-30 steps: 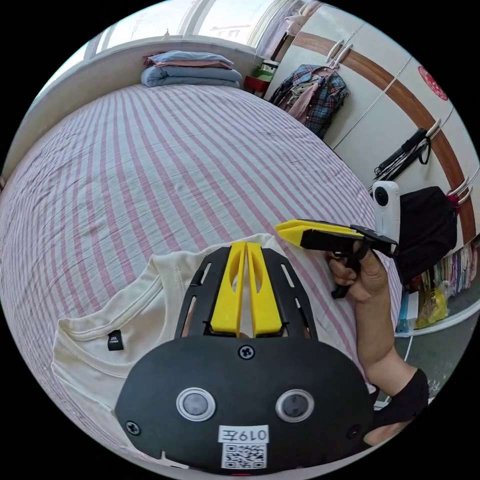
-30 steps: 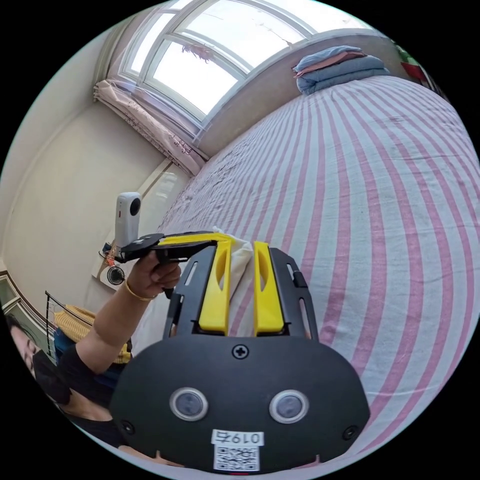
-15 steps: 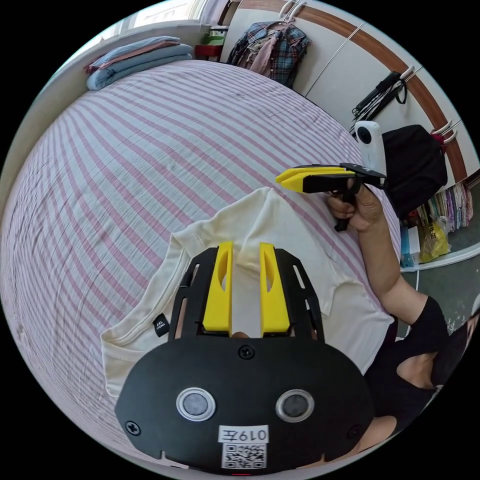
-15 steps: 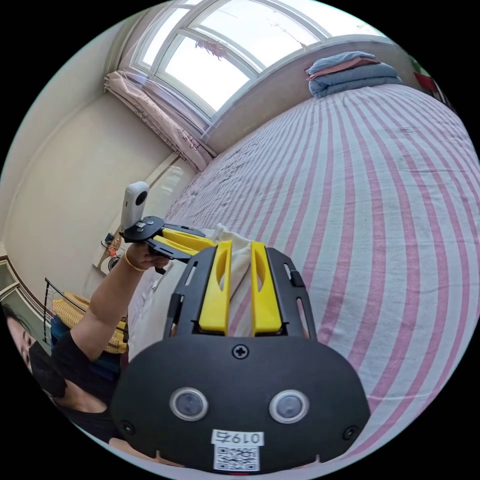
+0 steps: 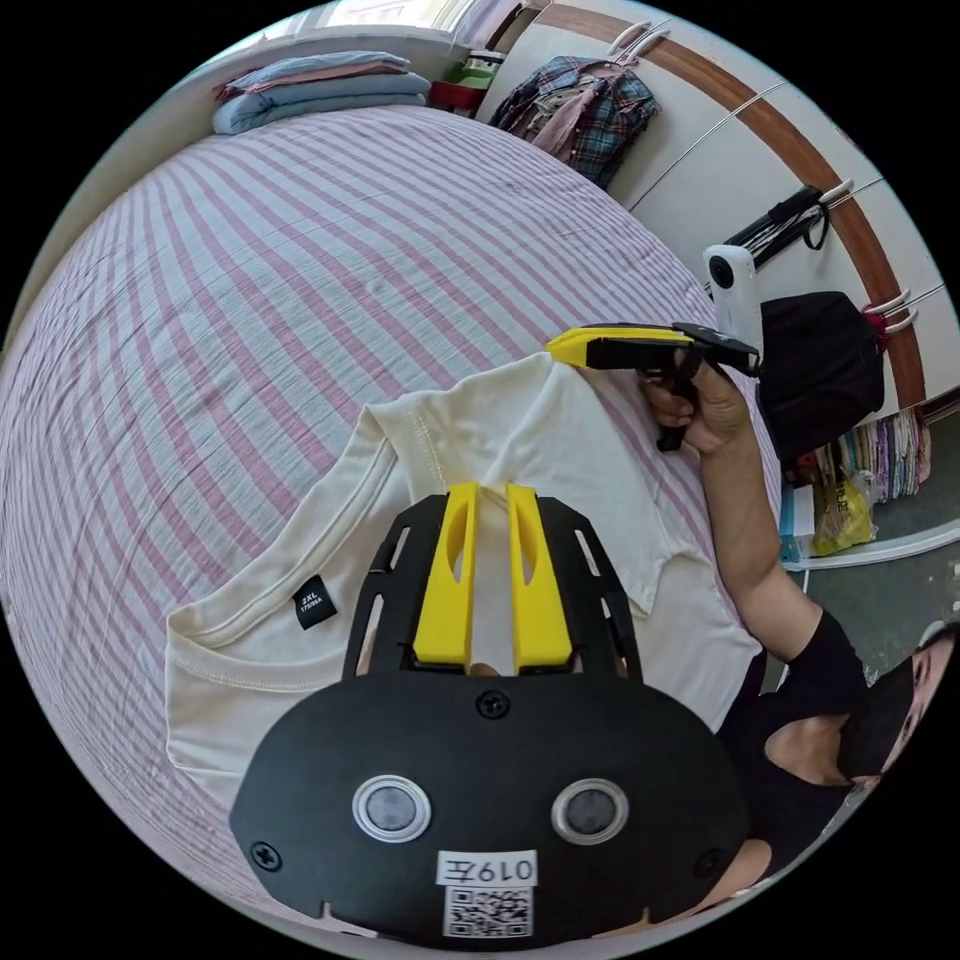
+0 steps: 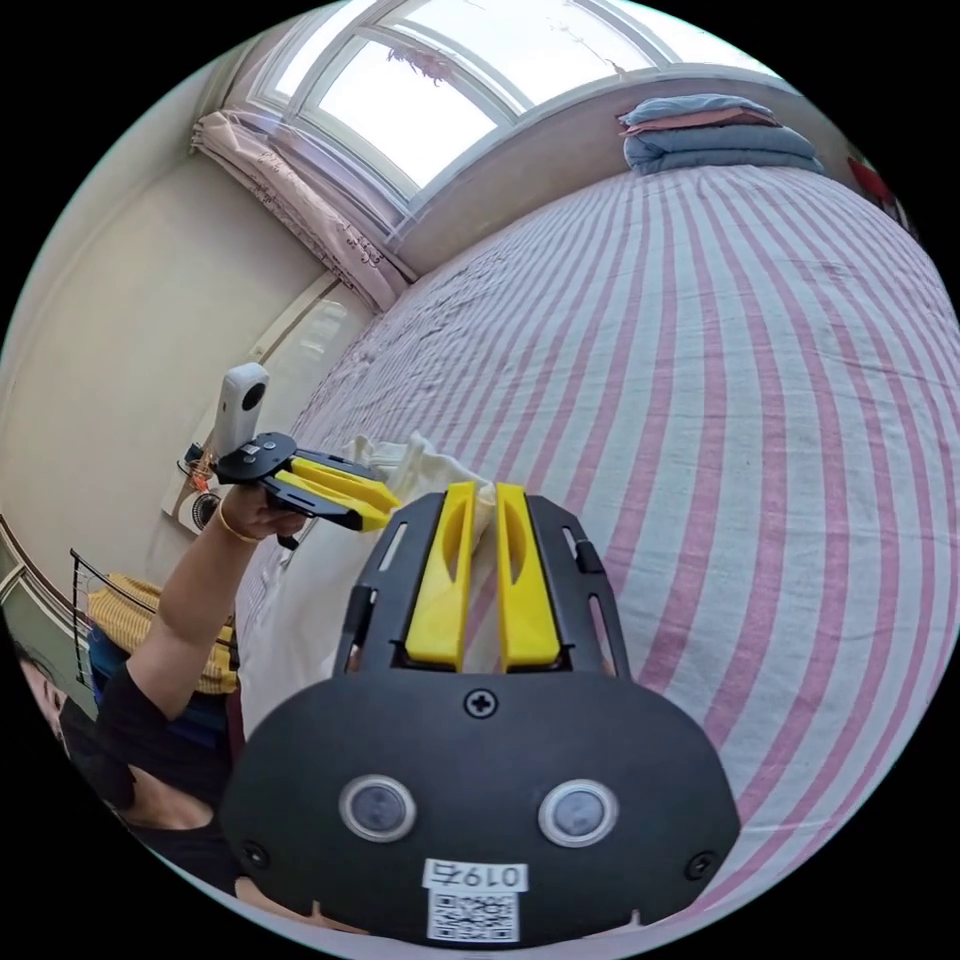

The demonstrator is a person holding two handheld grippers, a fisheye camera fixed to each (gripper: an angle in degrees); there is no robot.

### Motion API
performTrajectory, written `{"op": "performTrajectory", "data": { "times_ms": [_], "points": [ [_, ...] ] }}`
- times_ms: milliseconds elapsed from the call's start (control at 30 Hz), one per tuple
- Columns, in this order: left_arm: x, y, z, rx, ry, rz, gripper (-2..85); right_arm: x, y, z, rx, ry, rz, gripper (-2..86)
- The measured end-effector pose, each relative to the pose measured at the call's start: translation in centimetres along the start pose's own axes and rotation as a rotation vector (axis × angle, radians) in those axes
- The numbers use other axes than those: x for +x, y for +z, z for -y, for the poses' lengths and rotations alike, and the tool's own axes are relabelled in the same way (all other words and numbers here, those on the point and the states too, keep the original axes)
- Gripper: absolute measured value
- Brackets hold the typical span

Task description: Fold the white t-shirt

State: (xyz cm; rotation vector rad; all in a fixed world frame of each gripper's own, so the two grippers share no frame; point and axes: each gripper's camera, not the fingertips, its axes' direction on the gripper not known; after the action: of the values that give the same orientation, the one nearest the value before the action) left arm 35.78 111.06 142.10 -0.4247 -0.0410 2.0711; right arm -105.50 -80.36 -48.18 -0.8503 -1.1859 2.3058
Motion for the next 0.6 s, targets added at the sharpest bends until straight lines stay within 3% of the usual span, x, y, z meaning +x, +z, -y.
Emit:
{"op": "performTrajectory", "data": {
  "times_ms": [200,367,600],
  "points": [
    [-1.1,-0.8,-0.6,0.043,0.005,-0.025,1.4,-0.4,-0.8,0.2,0.031,-0.012,0.014,0.4],
    [-1.8,-1.0,-0.8,0.03,-0.003,-0.015,1.3,-0.3,-0.6,0.9,-0.002,0.004,0.032,7.2],
    [-2.5,-0.8,-1.0,0.032,-0.001,-0.014,1.2,-1.0,-1.4,1.4,0.002,-0.012,0.044,0.0]
  ]
}}
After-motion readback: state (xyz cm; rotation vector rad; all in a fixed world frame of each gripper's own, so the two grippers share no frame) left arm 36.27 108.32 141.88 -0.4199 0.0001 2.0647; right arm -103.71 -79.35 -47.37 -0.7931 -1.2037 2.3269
